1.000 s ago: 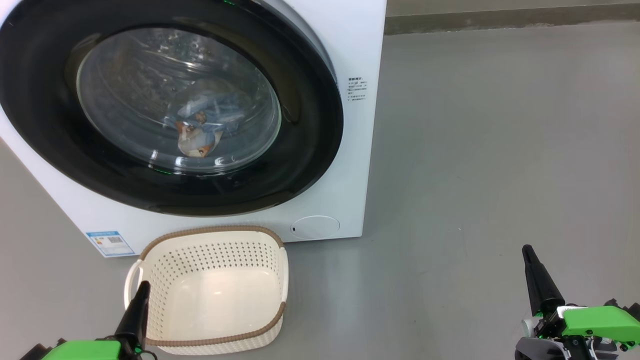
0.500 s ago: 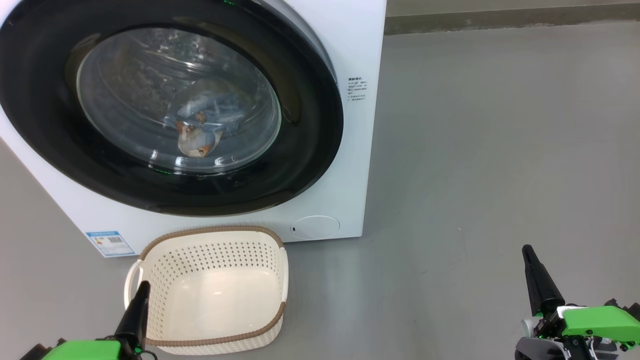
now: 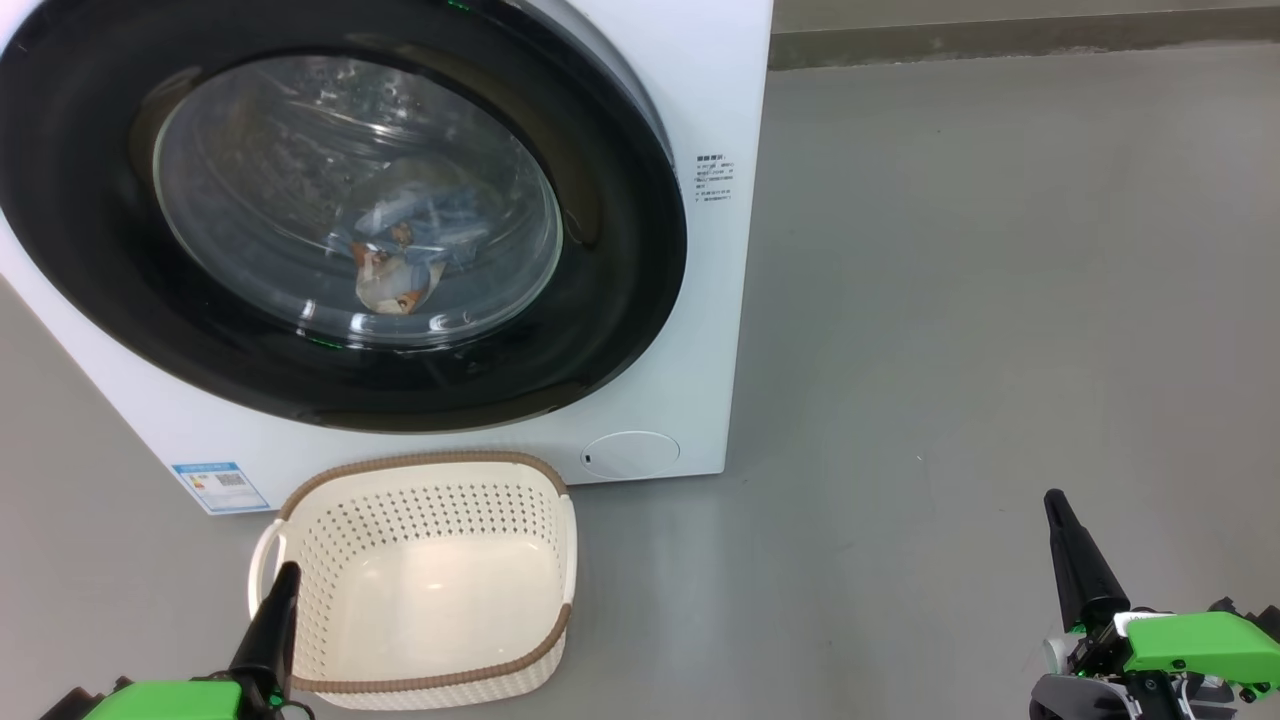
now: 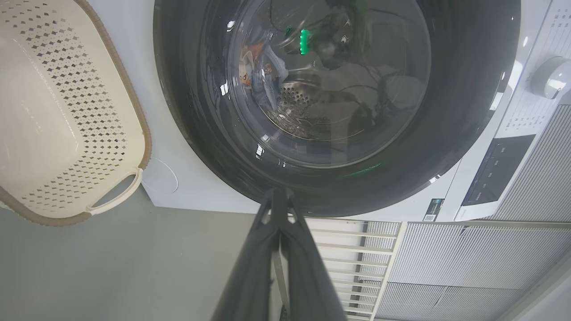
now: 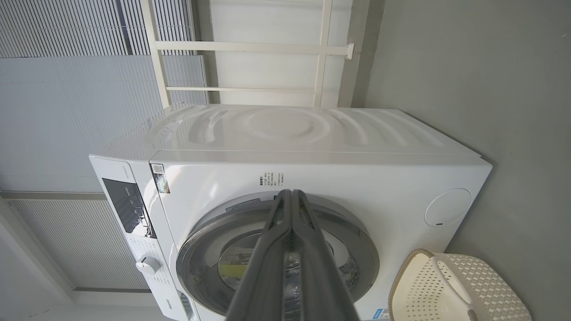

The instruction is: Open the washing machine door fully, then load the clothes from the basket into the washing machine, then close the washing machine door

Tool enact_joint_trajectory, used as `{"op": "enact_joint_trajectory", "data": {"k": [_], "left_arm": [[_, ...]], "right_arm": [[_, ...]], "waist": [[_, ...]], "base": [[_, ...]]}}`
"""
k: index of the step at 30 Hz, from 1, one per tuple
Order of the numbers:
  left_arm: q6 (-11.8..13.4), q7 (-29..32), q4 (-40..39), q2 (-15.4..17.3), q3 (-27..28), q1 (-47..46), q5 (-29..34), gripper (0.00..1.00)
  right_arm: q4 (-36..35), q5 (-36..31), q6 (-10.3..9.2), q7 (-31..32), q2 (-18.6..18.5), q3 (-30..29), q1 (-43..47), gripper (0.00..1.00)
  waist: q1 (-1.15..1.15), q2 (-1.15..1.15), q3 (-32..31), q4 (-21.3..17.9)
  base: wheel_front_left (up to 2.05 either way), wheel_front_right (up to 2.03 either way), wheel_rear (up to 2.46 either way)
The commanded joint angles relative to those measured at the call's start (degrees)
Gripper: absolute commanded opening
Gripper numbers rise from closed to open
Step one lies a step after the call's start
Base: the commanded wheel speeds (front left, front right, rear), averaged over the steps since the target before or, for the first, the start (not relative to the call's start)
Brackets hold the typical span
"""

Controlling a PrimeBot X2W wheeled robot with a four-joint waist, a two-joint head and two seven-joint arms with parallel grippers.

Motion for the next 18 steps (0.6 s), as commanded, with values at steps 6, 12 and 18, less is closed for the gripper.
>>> {"op": "enact_joint_trajectory", "data": {"k": [6,12,18], "left_arm": [[-0.2,0.4,-1.7,0.7,2.0,-2.6,-0.5,0.0],[-0.2,0.4,-1.7,0.7,1.9,-2.6,-0.5,0.0],[-0.2,0.4,-1.7,0.7,1.9,-2.6,-0.5,0.0]], "right_arm": [[-1.8,0.2,0.1,0.5,-0.2,1.3,-0.7,0.0],[-1.8,0.2,0.1,0.5,-0.2,1.3,-0.7,0.0],[-1.8,0.2,0.1,0.5,-0.2,1.3,-0.7,0.0]], "waist": [[0.0,0.0,0.0,0.0],[0.0,0.0,0.0,0.0],[0.0,0.0,0.0,0.0]], "base": [[0.0,0.0,0.0],[0.0,0.0,0.0],[0.0,0.0,0.0]]}}
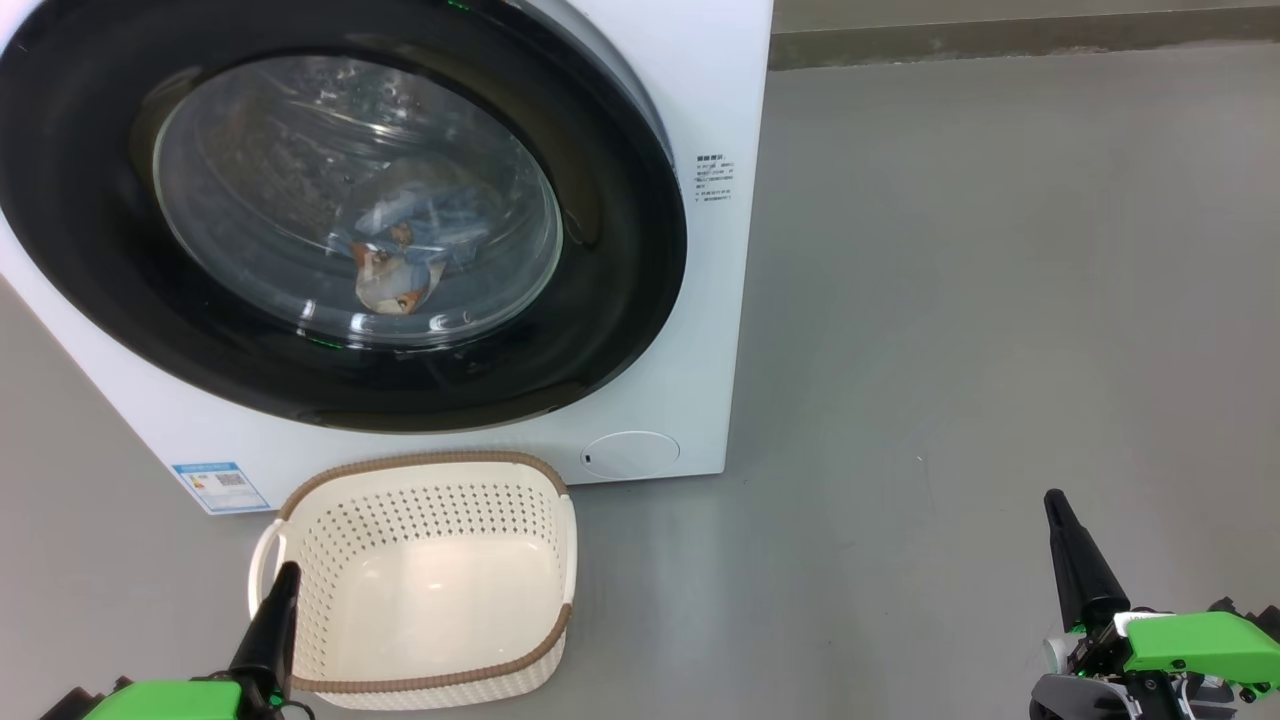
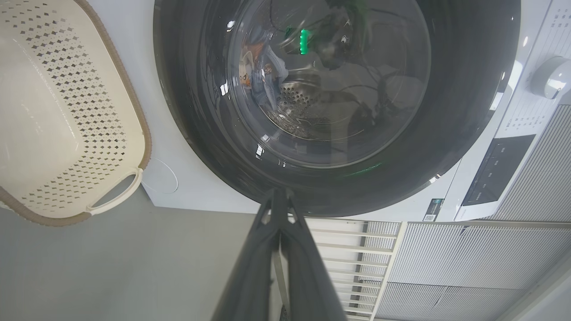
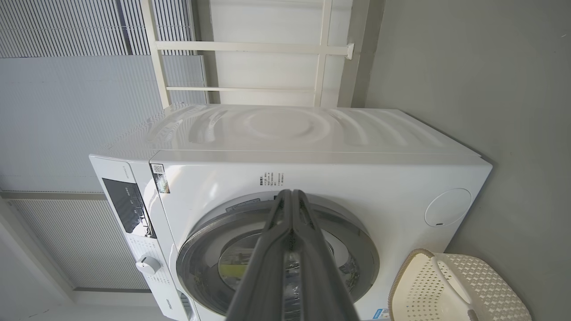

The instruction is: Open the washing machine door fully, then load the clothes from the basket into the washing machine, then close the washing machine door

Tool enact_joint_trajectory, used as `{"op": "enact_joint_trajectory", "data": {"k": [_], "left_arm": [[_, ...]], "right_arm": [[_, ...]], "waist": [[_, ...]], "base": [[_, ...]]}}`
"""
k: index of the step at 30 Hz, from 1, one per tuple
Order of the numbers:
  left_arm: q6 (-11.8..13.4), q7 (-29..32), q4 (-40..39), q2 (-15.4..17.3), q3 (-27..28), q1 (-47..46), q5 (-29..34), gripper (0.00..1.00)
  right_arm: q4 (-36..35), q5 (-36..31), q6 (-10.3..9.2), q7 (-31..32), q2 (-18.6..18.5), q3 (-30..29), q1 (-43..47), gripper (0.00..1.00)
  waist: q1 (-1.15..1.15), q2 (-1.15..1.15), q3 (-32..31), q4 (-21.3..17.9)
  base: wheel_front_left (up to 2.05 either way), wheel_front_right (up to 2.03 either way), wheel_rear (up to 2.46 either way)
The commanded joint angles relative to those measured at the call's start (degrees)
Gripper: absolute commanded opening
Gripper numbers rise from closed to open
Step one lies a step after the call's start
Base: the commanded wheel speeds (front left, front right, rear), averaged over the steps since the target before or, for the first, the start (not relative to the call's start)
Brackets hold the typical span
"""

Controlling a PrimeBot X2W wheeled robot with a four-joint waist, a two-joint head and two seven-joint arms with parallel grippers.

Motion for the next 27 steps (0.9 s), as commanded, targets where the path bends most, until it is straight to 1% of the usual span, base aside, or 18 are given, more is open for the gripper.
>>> {"op": "enact_joint_trajectory", "data": {"k": [1,27], "left_arm": [[-0.2,0.4,-1.7,0.7,1.9,-2.6,-0.5,0.0],[-0.2,0.4,-1.7,0.7,1.9,-2.6,-0.5,0.0]], "right_arm": [[-1.8,0.2,0.1,0.5,-0.2,1.3,-0.7,0.0],[-1.8,0.2,0.1,0.5,-0.2,1.3,-0.7,0.0]], "waist": [[0.0,0.0,0.0,0.0],[0.0,0.0,0.0,0.0]], "base": [[0.0,0.0,0.0],[0.0,0.0,0.0]]}}
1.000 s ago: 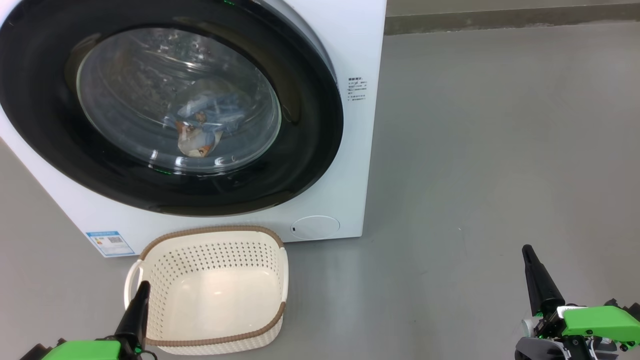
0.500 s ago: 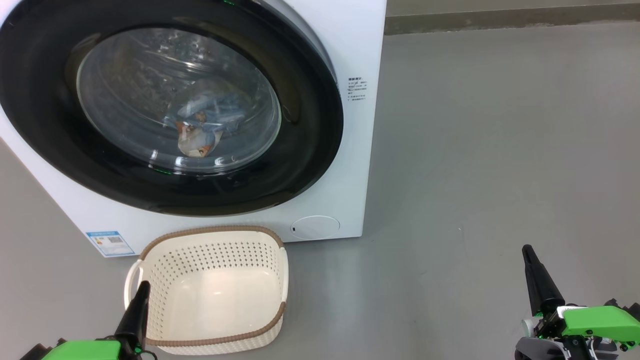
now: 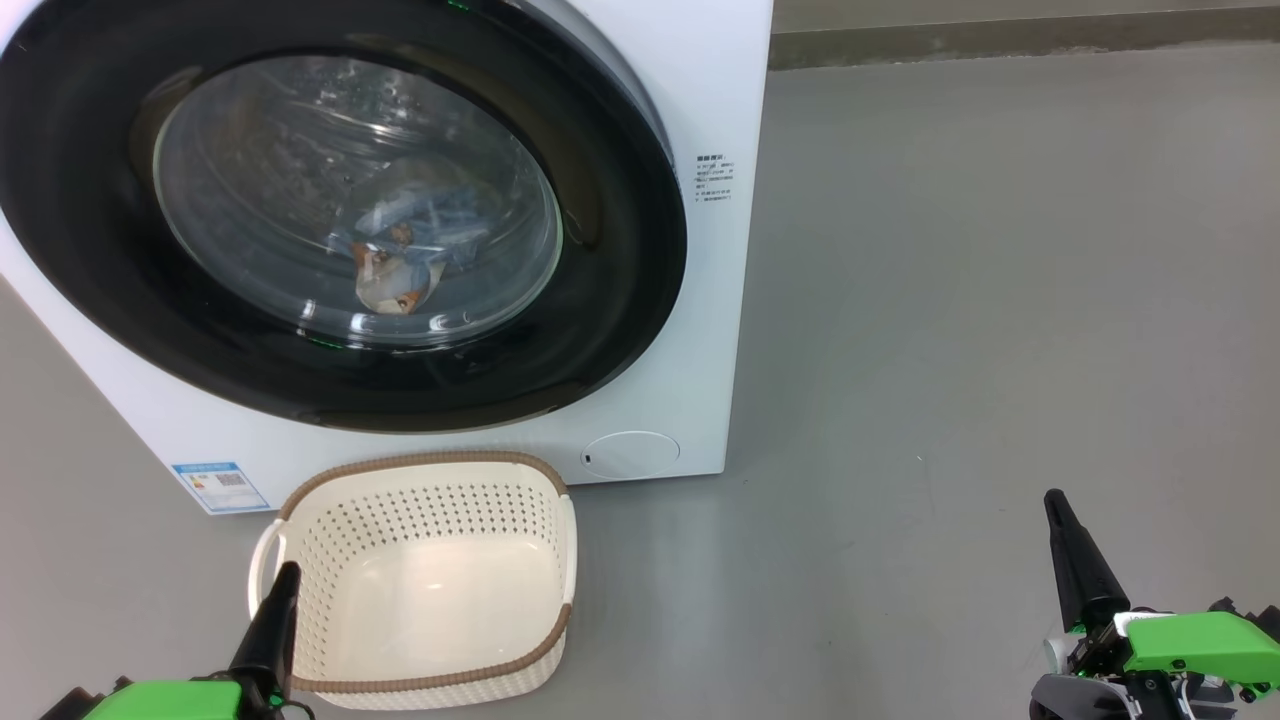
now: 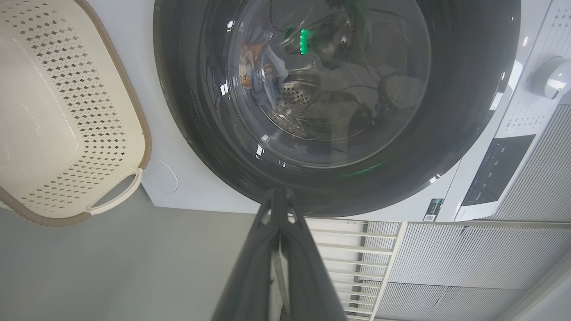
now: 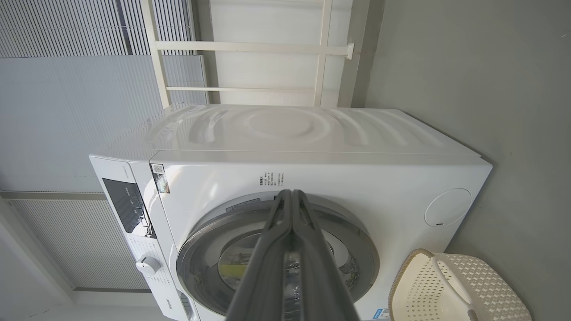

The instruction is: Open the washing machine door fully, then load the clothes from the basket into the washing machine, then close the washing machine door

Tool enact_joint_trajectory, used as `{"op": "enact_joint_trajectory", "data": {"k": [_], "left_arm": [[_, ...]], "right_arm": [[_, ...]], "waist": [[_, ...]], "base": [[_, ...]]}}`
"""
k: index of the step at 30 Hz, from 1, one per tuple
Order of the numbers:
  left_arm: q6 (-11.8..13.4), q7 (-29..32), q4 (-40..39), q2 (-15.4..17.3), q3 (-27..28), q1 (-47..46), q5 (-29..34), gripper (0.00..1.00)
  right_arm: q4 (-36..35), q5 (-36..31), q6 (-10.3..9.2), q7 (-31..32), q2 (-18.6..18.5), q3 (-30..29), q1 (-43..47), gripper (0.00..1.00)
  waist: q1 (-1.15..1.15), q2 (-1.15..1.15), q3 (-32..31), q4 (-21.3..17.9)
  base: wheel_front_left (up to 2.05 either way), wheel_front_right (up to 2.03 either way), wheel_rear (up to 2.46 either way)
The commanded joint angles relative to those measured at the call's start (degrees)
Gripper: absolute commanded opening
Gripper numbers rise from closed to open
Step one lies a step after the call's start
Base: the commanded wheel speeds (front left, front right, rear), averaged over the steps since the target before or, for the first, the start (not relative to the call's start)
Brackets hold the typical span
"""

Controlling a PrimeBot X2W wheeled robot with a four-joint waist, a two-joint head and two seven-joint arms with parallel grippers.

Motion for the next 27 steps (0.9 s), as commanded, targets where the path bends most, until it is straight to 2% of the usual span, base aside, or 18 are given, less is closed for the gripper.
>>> {"op": "enact_joint_trajectory", "data": {"k": [1,27], "left_arm": [[-0.2,0.4,-1.7,0.7,1.9,-2.6,-0.5,0.0],[-0.2,0.4,-1.7,0.7,1.9,-2.6,-0.5,0.0]], "right_arm": [[-1.8,0.2,0.1,0.5,-0.2,1.3,-0.7,0.0],[-1.8,0.2,0.1,0.5,-0.2,1.3,-0.7,0.0]], "waist": [[0.0,0.0,0.0,0.0],[0.0,0.0,0.0,0.0]], "base": [[0.0,0.0,0.0],[0.0,0.0,0.0]]}}
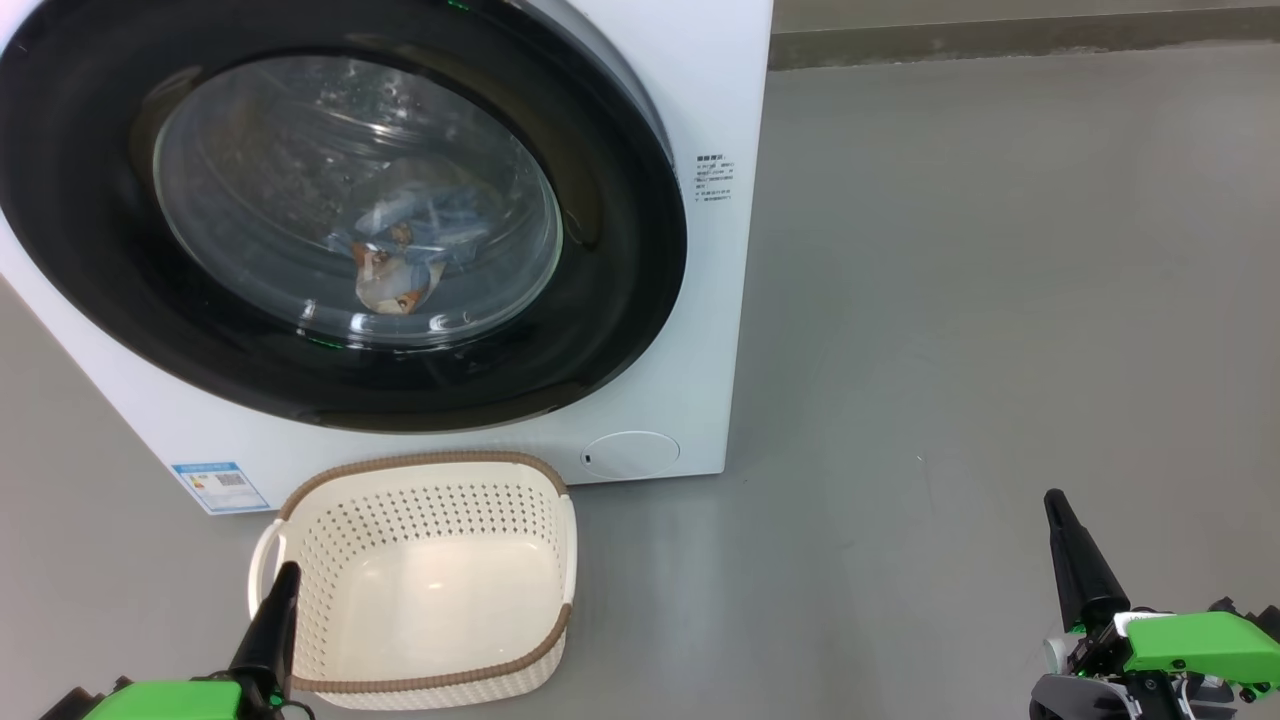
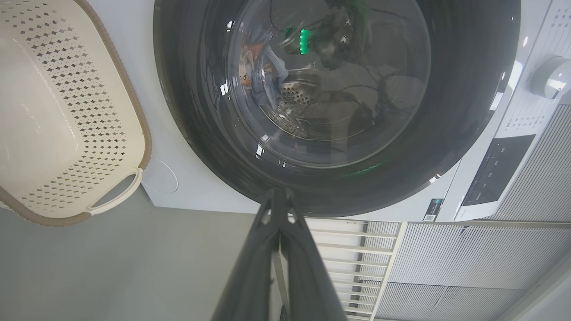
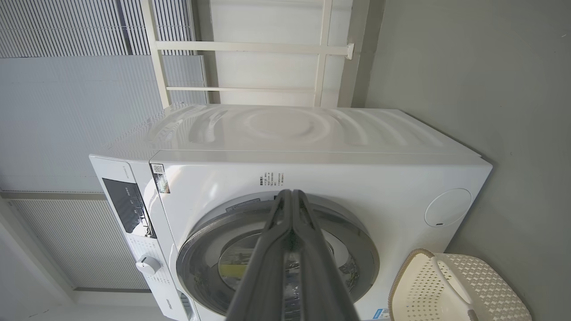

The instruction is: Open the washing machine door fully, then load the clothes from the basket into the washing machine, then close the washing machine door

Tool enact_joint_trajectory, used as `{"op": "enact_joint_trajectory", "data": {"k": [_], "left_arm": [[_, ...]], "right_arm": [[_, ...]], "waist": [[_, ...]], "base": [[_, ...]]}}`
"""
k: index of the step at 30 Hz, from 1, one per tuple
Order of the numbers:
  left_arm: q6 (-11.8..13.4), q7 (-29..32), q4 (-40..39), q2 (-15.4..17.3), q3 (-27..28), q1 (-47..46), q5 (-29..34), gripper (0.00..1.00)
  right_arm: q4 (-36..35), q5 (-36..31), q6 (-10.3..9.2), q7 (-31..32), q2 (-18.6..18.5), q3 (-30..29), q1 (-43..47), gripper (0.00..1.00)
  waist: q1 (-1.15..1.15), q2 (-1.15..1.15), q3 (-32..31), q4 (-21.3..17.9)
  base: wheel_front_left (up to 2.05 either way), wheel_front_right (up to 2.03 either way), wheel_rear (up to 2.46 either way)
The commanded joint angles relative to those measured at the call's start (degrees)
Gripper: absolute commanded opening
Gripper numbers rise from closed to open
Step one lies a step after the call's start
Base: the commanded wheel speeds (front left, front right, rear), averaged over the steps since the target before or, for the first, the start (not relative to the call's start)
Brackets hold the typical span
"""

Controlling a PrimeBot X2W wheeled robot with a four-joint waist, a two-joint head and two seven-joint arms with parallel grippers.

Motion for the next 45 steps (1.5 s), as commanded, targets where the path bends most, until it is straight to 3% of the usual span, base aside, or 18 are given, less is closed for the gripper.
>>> {"op": "enact_joint_trajectory", "data": {"k": [1,45], "left_arm": [[-0.2,0.4,-1.7,0.7,1.9,-2.6,-0.5,0.0],[-0.2,0.4,-1.7,0.7,1.9,-2.6,-0.5,0.0]], "right_arm": [[-1.8,0.2,0.1,0.5,-0.2,1.3,-0.7,0.0],[-1.8,0.2,0.1,0.5,-0.2,1.3,-0.7,0.0]], "waist": [[0.0,0.0,0.0,0.0],[0.0,0.0,0.0,0.0]], "base": [[0.0,0.0,0.0],[0.0,0.0,0.0]]}}
